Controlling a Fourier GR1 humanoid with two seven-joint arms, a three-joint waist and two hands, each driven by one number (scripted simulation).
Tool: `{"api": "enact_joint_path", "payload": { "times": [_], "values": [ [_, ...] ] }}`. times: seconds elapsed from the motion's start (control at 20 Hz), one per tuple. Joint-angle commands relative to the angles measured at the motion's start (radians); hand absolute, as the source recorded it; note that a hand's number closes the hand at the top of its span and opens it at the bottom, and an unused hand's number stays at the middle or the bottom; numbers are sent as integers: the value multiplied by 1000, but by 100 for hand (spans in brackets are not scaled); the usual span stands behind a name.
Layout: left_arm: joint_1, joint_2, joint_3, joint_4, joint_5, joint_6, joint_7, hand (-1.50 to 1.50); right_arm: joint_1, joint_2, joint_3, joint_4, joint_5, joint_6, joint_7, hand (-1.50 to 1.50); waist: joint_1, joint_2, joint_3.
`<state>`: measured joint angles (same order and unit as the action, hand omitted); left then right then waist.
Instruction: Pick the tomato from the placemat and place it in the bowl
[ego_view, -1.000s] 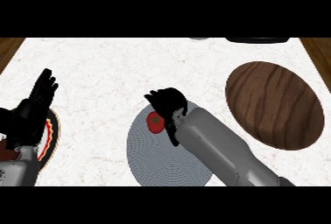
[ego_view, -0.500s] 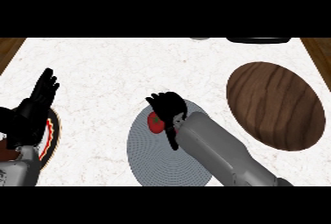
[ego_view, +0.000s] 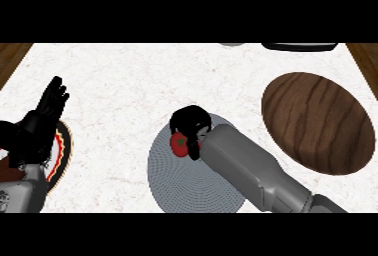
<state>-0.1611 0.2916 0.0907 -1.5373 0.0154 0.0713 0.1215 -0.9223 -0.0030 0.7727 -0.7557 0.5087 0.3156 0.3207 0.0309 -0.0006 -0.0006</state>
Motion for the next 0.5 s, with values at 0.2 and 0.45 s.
{"api": "enact_joint_path", "payload": {
  "times": [0.2, 0.45],
  "values": [
    [5, -29, -15, 0, -17, -5, -5, 0, -47, 3, 69, 132, -95, -138, -97, 150, 13, 11, 1],
    [-16, 10, 51, 63, 3, -29, -29, 0, -42, 3, 101, 96, -33, -256, -37, 150, -6, 6, 0]
  ]
}}
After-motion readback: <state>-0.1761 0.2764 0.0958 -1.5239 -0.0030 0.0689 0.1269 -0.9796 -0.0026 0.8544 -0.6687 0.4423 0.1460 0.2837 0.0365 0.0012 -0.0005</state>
